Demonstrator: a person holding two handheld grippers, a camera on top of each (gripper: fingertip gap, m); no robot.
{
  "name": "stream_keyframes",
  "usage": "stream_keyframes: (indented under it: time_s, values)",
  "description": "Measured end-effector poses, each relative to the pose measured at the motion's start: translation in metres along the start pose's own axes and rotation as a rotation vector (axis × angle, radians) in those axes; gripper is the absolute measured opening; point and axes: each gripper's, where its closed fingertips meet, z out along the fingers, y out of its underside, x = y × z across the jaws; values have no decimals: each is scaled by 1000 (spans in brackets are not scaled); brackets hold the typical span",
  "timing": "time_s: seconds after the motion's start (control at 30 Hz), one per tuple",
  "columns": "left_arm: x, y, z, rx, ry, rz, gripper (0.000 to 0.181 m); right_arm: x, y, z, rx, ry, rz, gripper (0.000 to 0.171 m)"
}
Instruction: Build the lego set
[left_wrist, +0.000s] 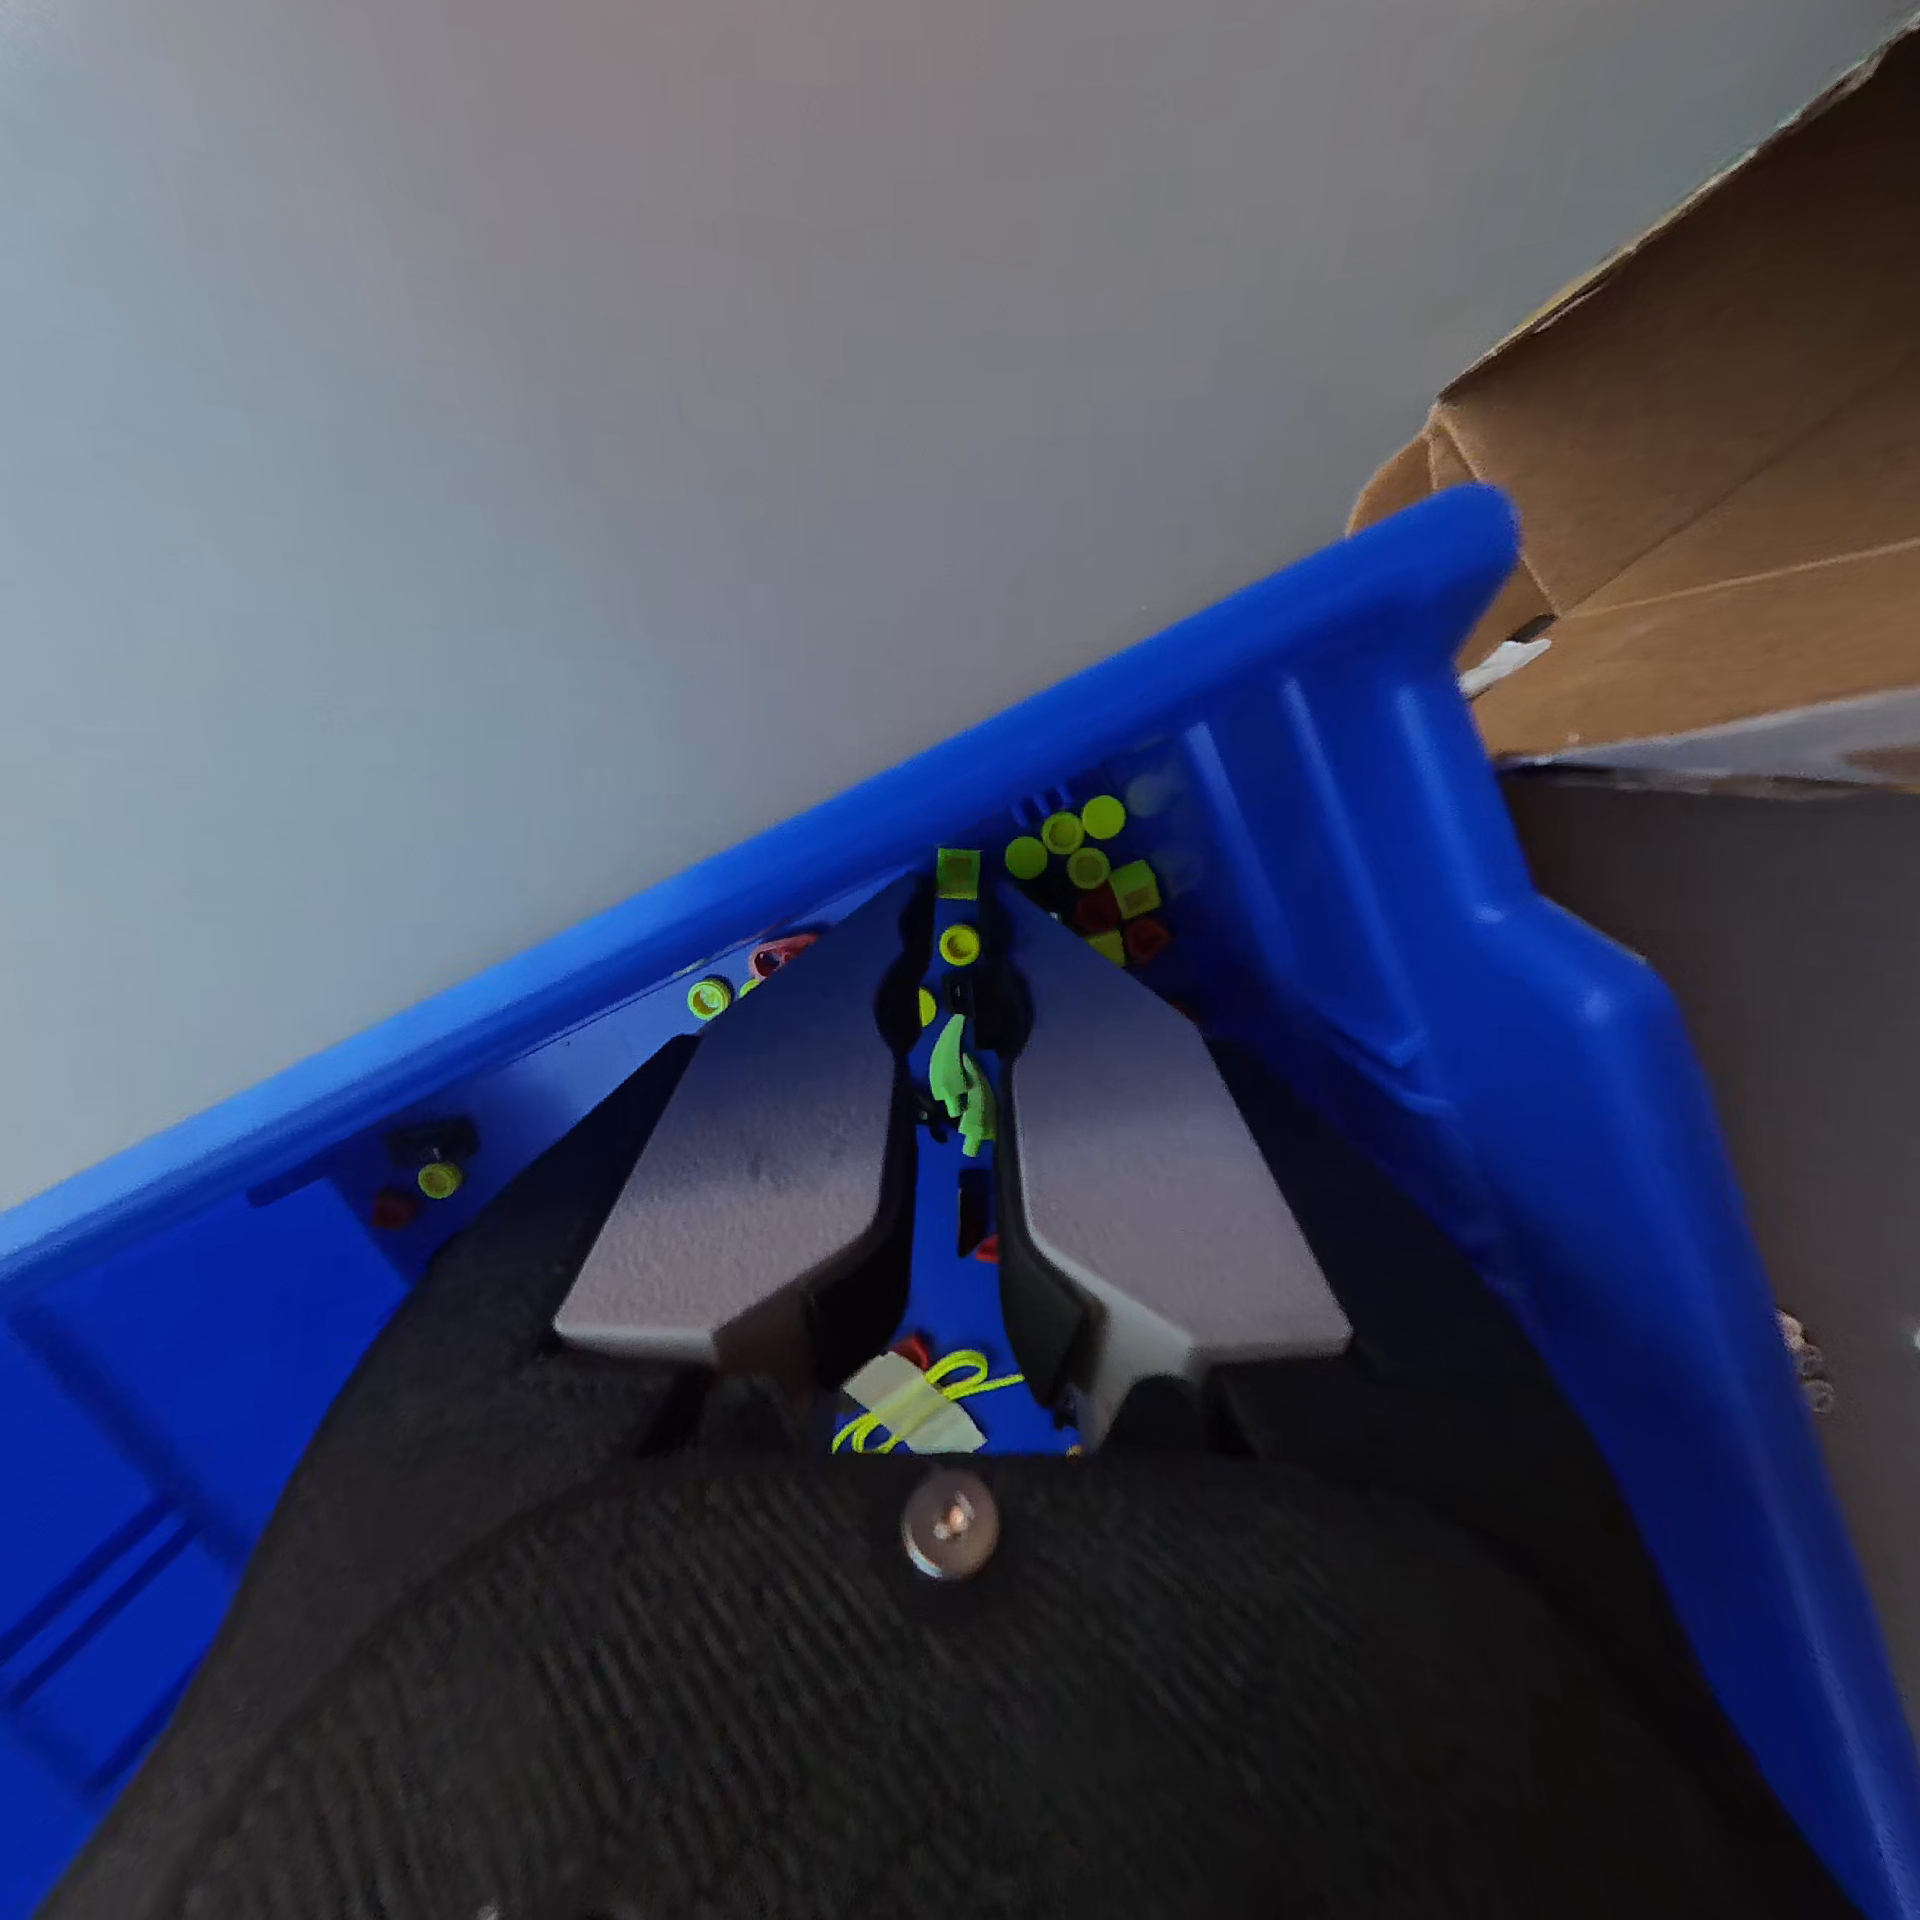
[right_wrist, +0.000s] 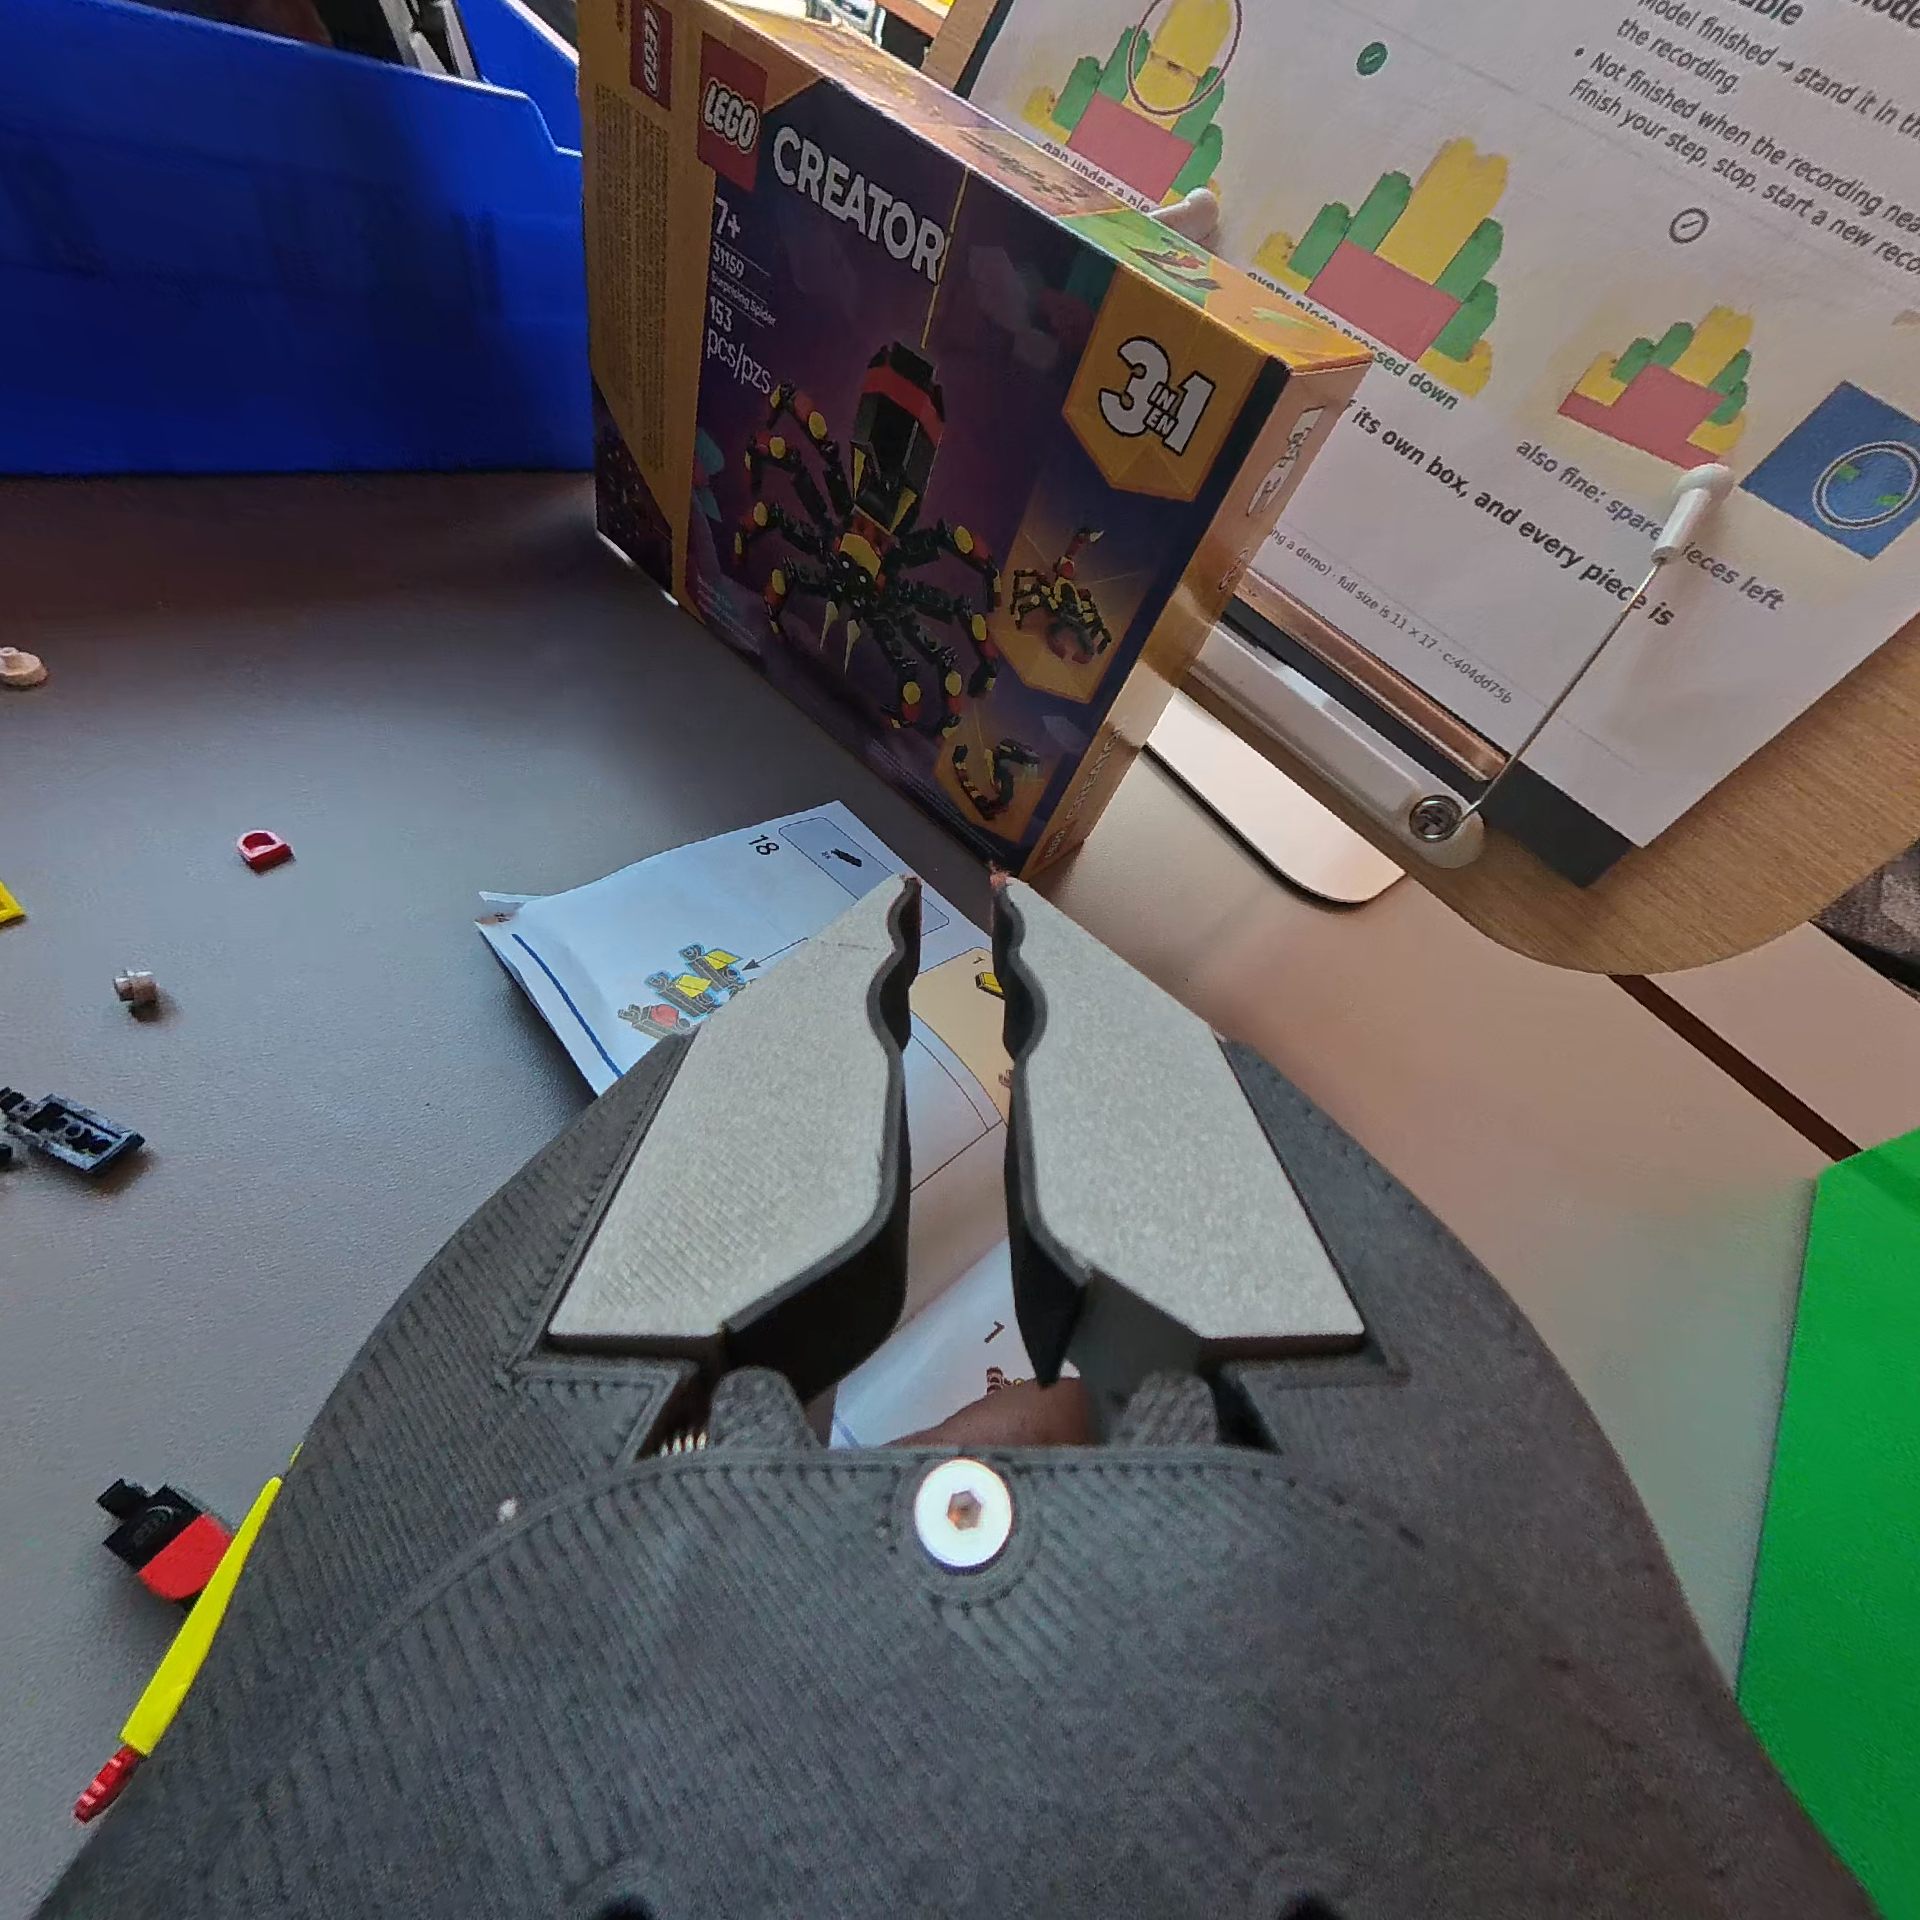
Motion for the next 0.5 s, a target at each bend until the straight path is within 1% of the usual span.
stream_keyframes:
  time_s: [0.17, 0.27, 0.37, 0.5]
  values:
    - [-3, 3, -2, -23, -24, 26, 6, -1, 0, 0, -1, -2, -2, 9]
    - [-2, 8, -10, -38, -7, 74, 7, -1, 0, 0, -2, -3, -7, 9]
    - [1, 5, -27, 5, 22, 89, 6, -2, 0, 0, -3, -4, -12, 9]
    - [-8, -3, -61, 95, -32, 85, 6, -2, 1, 1, -4, -5, -12, 9]
